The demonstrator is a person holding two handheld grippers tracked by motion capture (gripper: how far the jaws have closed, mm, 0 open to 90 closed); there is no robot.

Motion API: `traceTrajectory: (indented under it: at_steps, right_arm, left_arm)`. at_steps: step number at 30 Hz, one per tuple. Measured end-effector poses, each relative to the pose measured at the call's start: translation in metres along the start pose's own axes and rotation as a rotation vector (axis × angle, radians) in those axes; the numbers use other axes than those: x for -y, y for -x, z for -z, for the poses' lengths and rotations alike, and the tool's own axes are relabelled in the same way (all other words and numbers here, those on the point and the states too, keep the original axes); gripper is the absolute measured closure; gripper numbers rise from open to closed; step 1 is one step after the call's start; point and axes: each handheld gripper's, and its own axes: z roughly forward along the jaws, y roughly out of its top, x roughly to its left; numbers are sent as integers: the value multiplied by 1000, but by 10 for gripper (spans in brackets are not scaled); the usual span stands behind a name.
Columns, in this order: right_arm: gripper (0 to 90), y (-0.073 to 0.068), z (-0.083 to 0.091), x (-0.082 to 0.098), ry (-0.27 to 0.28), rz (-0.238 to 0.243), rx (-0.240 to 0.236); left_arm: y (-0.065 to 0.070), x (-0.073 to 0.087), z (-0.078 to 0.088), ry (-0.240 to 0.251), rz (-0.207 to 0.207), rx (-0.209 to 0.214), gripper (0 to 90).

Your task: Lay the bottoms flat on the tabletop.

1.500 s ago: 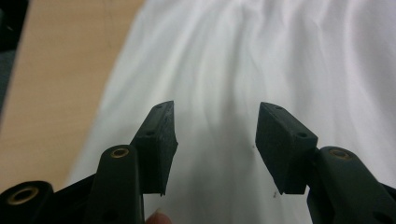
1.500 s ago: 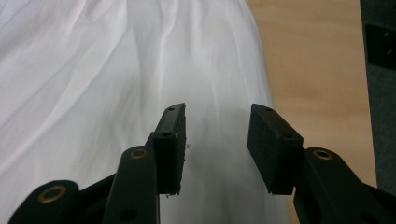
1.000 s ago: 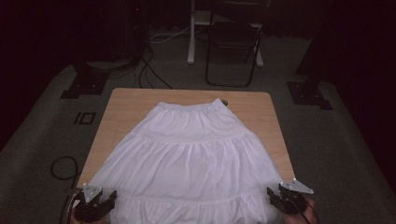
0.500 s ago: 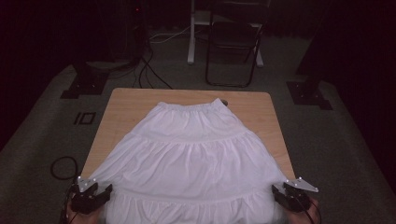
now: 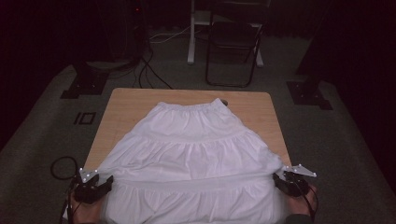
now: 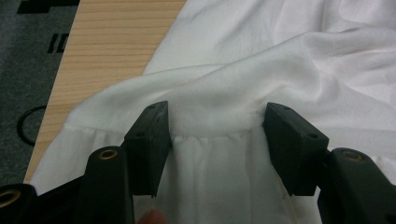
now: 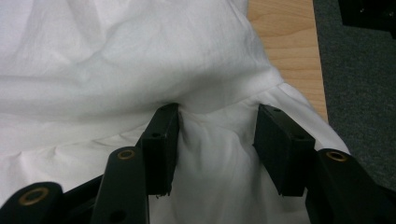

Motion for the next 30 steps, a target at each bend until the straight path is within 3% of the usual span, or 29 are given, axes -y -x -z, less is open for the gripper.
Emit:
traceTrajectory:
  at_steps: [4, 9, 12, 15, 20, 23, 26, 29, 30]
  right_arm:
    - [462, -6, 3, -3, -31, 15, -4]
    - [439, -23, 16, -20, 89, 61, -38]
    - [419, -35, 10, -37, 108, 79, -73]
    - [413, -48, -6, -54, 112, 113, -100]
    - [408, -70, -44, -81, 72, 170, -115]
    - [431, -80, -67, -98, 60, 181, -128]
    - [525, -86, -85, -112, 58, 172, -141]
    - [547, -90, -99, -124, 60, 144, -160]
    - [552, -91, -104, -127, 52, 137, -163]
  left_arm:
    - [2, -3, 3, -17, 13, 20, 442]
    - [14, -21, 2, 40, -11, 40, 450]
    - [28, -37, -8, 60, -52, 58, 443]
    - [45, -52, -25, 60, -101, 83, 439]
    - [76, -76, -59, 52, -202, 118, 427]
    - [90, -89, -77, 47, -236, 138, 426]
    - [98, -100, -93, 44, -234, 142, 441]
    - [104, -105, -109, 31, -227, 156, 479]
    - [104, -106, -112, 37, -204, 172, 486]
